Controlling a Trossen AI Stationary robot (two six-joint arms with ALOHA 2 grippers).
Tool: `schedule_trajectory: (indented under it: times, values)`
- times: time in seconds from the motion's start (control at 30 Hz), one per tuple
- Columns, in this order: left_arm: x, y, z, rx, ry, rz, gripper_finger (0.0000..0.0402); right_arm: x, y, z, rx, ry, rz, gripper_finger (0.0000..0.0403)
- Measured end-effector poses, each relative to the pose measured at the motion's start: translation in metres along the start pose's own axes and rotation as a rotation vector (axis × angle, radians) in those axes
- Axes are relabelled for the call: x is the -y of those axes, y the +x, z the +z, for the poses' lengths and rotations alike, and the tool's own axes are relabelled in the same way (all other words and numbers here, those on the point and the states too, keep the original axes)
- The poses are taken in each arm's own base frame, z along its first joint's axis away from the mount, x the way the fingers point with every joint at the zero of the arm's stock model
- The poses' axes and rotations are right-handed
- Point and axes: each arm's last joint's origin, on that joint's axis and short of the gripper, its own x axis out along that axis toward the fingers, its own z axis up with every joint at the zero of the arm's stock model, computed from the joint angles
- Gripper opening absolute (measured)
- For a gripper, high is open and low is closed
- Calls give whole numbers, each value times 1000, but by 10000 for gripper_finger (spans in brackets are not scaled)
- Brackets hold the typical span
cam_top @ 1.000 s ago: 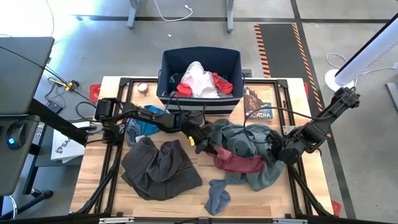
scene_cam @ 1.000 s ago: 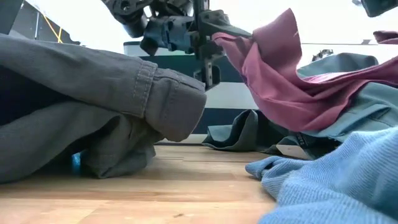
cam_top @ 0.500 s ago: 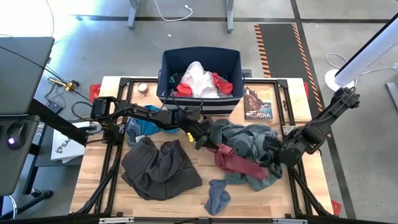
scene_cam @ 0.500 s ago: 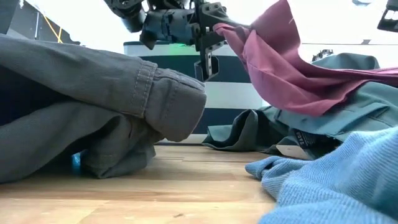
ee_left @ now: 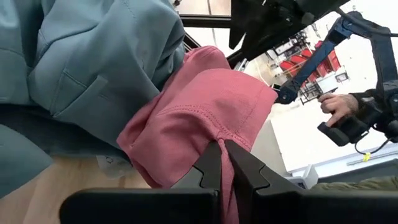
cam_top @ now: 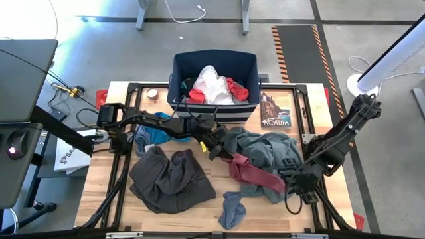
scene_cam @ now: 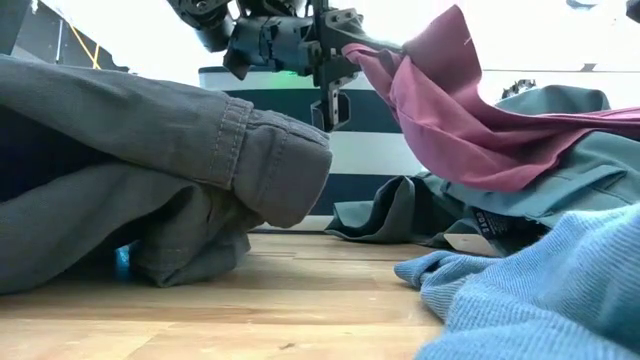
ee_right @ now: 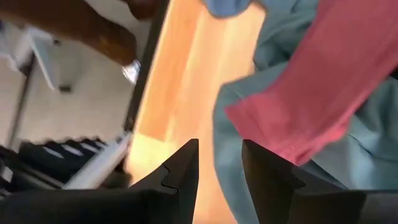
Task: Sort clothes
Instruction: Put the pink skirt into the blue laundry bin
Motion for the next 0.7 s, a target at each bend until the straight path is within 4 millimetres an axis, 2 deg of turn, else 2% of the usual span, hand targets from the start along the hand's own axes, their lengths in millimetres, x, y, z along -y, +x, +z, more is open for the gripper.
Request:
schedule_trajectory:
  times: [0.23,0.37,0.57,0.7]
  values:
    - [-2,0,0,16,-6,33,0,-1,-3,2,-24,-62,34,120]
    - [-2,0,0,27,-12,45,0,2,-4,4,-26,-46,42,136]
    - [-2,0,0,29,-12,48,0,9,-3,5,-39,-14,-2,197]
    - [-2,0,0,30,-13,50,0,9,8,8,-81,-69,-16,250]
